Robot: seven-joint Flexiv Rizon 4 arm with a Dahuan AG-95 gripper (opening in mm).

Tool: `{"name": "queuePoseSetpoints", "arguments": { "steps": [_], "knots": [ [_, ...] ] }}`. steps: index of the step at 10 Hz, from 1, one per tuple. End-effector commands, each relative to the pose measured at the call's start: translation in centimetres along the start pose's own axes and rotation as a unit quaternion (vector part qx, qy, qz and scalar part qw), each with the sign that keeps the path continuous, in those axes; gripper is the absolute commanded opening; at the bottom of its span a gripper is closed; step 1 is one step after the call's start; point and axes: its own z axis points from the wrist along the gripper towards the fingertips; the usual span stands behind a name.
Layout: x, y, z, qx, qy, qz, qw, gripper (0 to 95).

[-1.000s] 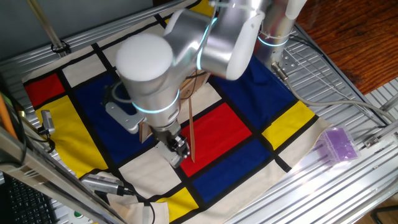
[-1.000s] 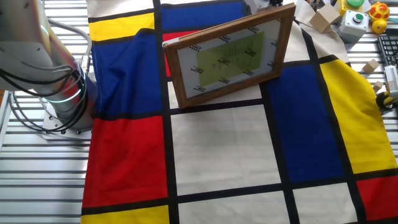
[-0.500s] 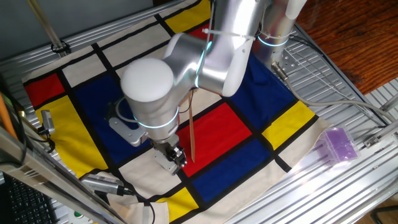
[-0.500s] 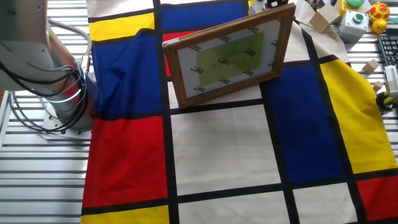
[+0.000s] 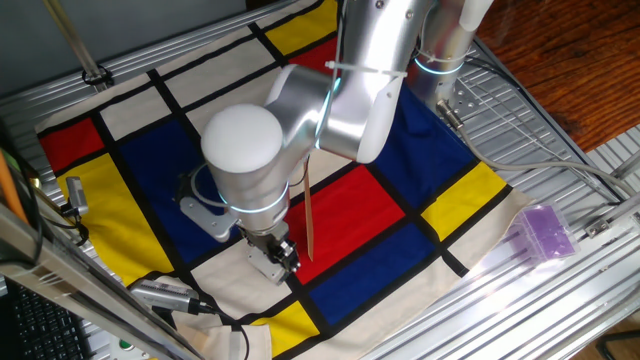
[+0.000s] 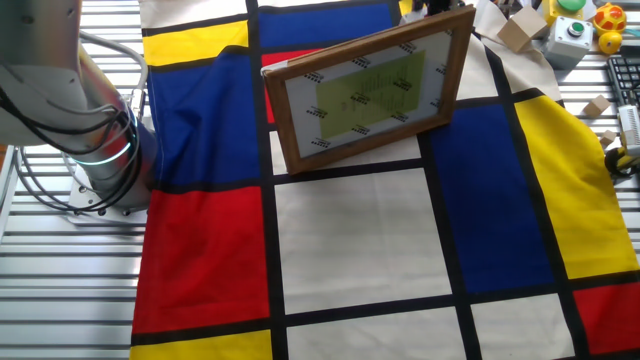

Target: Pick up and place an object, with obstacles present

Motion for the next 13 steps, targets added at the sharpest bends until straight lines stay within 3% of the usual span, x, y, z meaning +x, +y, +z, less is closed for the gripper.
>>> {"name": "queuePoseSetpoints", "arguments": {
  "steps": [1, 4, 5, 8, 9, 13],
  "knots": [
    [0.08, -0.04, 0.35, 0.002, -0.001, -0.005, 1.0, 0.0],
    [0.11, 0.02, 0.84, 0.003, -0.002, -0.009, 1.0, 0.0],
    [0.12, 0.03, 0.97, 0.003, -0.003, -0.01, 0.9999, 19.0],
    [0.16, 0.06, 1.2, 0.003, -0.003, -0.013, 0.9999, 19.0],
    [0.16, 0.06, 1.21, 0.002, -0.003, -0.018, 0.9998, 38.0],
    [0.17, 0.06, 1.22, 0.002, -0.003, -0.026, 0.9996, 38.0]
  ]
}}
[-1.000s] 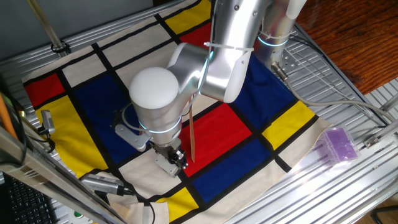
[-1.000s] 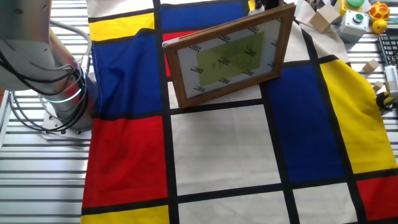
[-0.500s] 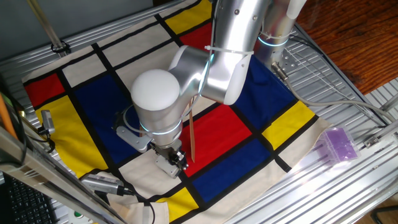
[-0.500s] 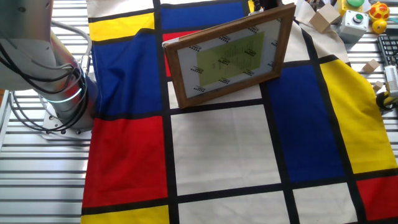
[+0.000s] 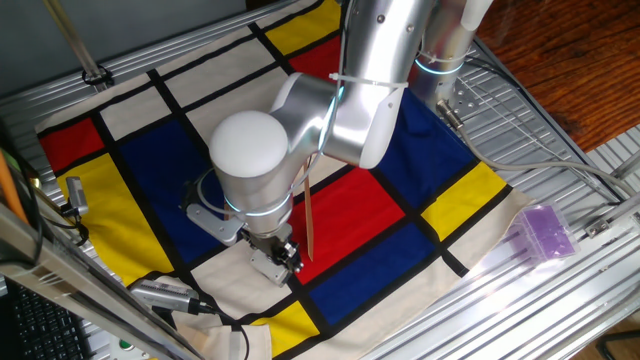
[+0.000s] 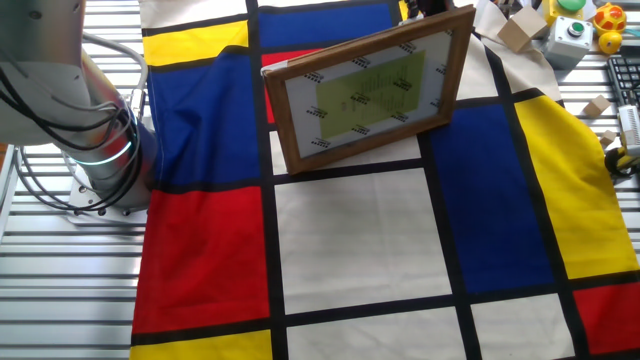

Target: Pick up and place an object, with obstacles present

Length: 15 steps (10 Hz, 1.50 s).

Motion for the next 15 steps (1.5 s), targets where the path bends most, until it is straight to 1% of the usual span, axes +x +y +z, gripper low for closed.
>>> {"name": "queuePoseSetpoints", "arguments": {
  "steps": [1, 6, 7, 11, 12, 13, 14, 15],
  "knots": [
    [0.0, 0.0, 0.0, 0.0, 0.0, -0.002, 1.0, 57.0],
    [0.0, 0.0, 0.1, 0.0, 0.0, -0.006, 1.0, 57.0],
    [0.0, 0.0, 0.1, 0.0, 0.0, -0.001, 1.0, 76.0],
    [0.1, 0.0, 0.1, 0.001, 0.0, 0.011, 0.9999, 76.0],
    [0.0, -0.1, -0.7, -0.003, 0.002, 0.009, 1.0, 57.0],
    [0.0, -0.2, -1.7, -0.006, 0.006, 0.007, 0.9999, 57.0],
    [0.0, -0.5, -3.5, -0.011, 0.017, 0.005, 0.9998, 57.0],
    [0.1, -0.7, -4.8, -0.012, 0.022, 0.009, 0.9996, 57.0]
  ]
}}
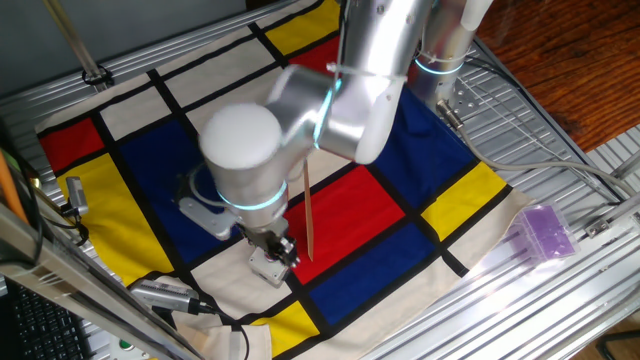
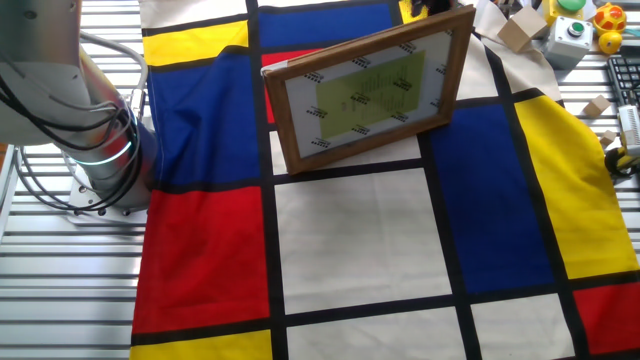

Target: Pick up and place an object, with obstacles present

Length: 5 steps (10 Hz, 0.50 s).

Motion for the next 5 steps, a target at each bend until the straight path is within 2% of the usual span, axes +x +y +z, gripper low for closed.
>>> {"name": "queuePoseSetpoints", "arguments": {
  "steps": [1, 2, 4, 5],
  "knots": [
    [0.0, -0.1, -2.2, -0.001, 0.011, 0.014, 0.9998, 38.0],
    [0.2, 0.3, -3.8, 0.0, 0.017, 0.033, 0.9993, 0.0],
    [0.8, 1.0, -6.5, -0.001, 0.024, 0.039, 0.999, 0.0],
    [1.3, 0.8, -7.9, 0.001, 0.028, 0.037, 0.9989, 0.0]
  ]
}}
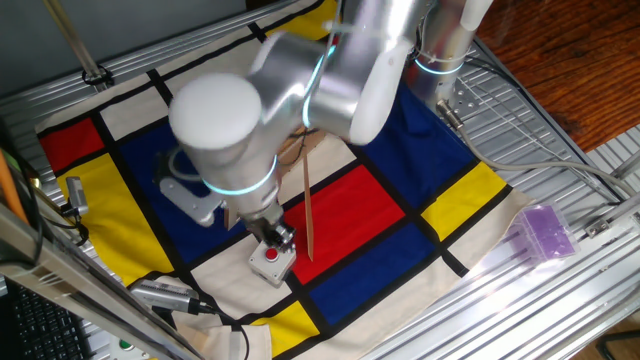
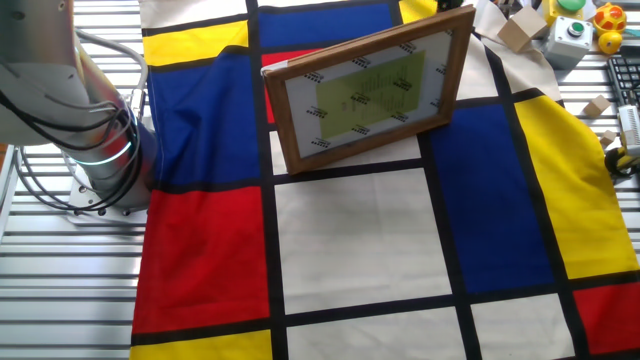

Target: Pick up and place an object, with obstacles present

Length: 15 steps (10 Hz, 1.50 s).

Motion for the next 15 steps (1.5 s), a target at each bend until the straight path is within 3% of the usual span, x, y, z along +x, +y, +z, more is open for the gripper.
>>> {"name": "queuePoseSetpoints", "arguments": {
  "steps": [1, 4, 6, 9, 12, 15],
  "knots": [
    [0.8, -0.7, -2.2, 0.001, 0.006, -0.008, 0.9999, 0.0],
    [0.8, -3.3, -5.4, -0.008, 0.025, -0.026, 0.9993, 0.0],
    [0.1, -4.5, -7.8, -0.01, 0.038, -0.029, 0.9988, 0.0],
    [-0.3, -6.8, -9.6, -0.011, 0.049, -0.048, 0.9976, 0.0],
    [0.7, -10.6, -9.1, -0.008, 0.048, -0.08, 0.9956, 0.0],
    [1.6, -14.2, -6.5, 0.005, 0.047, -0.095, 0.9944, 0.0]
  ]
}}
